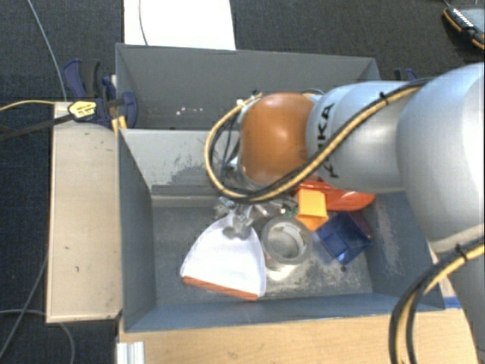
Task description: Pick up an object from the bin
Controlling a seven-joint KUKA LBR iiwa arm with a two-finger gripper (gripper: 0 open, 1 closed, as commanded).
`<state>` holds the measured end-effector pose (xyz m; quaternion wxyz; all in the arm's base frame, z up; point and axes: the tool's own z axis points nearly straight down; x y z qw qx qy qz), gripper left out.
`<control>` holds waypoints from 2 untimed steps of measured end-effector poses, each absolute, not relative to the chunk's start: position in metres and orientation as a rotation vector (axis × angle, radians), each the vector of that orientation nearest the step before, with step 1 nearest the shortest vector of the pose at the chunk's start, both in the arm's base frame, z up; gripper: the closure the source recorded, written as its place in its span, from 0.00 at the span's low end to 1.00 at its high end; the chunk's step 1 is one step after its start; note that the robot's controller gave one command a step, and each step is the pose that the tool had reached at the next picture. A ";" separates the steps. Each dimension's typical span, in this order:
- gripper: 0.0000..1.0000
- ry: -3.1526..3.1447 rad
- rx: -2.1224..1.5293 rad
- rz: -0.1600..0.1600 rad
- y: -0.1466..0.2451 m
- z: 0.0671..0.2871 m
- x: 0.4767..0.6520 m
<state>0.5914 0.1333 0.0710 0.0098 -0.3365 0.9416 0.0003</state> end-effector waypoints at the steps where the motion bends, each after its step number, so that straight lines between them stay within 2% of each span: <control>1: 1.00 2.921 -1.097 0.000 0.136 0.071 0.592; 2: 1.00 2.918 -1.101 0.001 0.136 0.072 0.592</control>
Offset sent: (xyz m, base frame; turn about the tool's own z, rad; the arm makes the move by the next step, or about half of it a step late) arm 0.0001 0.0017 0.0015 -0.0236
